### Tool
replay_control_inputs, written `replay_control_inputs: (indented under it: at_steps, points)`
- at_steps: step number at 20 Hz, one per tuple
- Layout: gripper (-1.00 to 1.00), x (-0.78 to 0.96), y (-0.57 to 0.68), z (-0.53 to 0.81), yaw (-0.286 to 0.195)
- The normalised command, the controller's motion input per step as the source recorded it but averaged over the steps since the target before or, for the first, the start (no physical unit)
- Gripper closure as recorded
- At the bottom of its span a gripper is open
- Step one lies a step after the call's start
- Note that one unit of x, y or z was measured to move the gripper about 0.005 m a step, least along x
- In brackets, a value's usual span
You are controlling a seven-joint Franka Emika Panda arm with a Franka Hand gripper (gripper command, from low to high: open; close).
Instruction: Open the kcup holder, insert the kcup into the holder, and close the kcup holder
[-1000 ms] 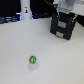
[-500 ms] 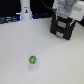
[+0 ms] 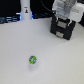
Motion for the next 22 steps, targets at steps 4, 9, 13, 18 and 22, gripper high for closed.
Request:
replay_control_inputs:
  at_steps: [4, 9, 13, 18, 22]
  points:
    - [1.00, 0.12, 0.02, 0.00, -0.008]
    - [1.00, 0.51, -0.14, 0.10, -0.020]
    - [1.00, 0.63, -0.07, 0.13, -0.041]
    - [1.00, 0.95, -0.08, 0.20, -0.070]
    - [1.00, 0.99, -0.10, 0.19, -0.063]
